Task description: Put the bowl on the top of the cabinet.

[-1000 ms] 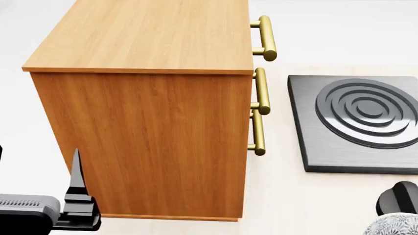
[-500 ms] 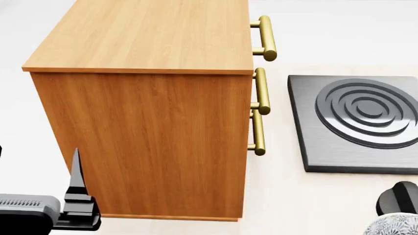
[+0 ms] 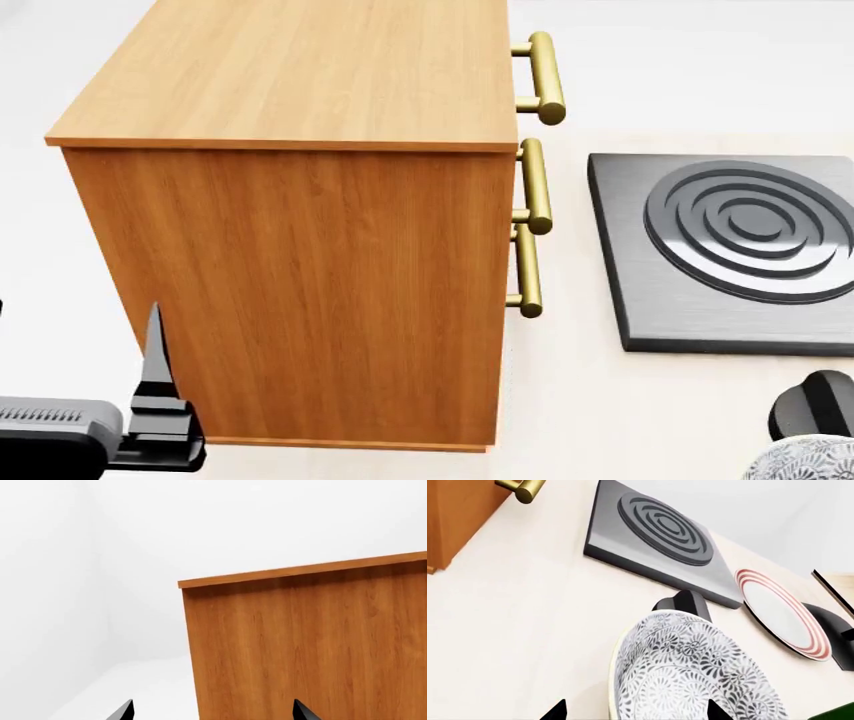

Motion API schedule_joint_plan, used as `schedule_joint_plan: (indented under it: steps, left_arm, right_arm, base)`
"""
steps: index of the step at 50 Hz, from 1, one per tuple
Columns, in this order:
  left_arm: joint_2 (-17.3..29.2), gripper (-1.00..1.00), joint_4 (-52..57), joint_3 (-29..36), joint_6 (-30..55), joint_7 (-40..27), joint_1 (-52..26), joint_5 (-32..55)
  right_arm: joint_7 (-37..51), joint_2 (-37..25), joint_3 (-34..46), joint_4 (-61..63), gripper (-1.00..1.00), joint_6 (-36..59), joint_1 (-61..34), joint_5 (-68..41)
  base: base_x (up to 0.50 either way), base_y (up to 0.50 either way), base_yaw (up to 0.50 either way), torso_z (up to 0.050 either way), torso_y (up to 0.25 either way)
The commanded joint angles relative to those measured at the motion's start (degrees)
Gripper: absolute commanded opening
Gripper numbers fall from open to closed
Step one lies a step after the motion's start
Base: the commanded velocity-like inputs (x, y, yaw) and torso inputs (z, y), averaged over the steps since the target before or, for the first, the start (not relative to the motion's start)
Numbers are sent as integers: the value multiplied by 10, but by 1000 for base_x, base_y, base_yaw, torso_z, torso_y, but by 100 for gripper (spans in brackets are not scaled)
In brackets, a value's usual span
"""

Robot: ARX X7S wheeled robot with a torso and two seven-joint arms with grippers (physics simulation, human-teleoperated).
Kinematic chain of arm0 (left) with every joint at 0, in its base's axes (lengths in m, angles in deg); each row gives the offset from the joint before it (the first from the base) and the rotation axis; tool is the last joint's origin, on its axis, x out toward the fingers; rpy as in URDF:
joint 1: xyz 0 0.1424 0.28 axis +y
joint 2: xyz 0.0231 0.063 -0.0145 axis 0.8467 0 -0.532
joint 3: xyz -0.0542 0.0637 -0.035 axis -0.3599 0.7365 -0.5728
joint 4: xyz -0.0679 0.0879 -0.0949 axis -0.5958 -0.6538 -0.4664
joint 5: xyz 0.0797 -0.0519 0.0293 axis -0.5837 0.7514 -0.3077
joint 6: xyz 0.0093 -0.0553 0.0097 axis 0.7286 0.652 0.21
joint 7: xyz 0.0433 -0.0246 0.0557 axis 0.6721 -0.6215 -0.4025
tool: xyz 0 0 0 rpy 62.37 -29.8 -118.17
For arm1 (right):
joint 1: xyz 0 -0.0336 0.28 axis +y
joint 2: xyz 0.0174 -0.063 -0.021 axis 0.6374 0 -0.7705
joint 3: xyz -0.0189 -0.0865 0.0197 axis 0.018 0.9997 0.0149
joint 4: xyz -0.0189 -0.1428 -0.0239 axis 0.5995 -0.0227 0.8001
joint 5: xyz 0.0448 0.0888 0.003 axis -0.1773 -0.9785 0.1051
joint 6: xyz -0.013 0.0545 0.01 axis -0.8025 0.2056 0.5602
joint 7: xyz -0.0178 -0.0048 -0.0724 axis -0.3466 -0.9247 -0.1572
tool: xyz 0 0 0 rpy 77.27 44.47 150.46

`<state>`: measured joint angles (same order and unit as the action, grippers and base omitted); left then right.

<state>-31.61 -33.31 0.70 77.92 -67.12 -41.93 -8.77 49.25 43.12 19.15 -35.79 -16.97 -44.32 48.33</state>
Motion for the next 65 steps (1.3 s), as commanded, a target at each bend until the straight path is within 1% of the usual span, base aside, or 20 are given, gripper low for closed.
schedule_joint_plan:
  steps: [1, 65]
  left_arm:
    - [2, 100, 0, 1, -1, -3, -1, 2]
    - [11, 100, -6, 10, -9, -14, -1, 13]
  right_arm:
    - [-2, 1, 6, -8, 100, -5, -2, 4]
    - [-16, 10, 28, -51, 100, -36, -3, 21]
  base:
    - [0, 0, 0, 0, 0]
    - [0, 0, 0, 0, 0]
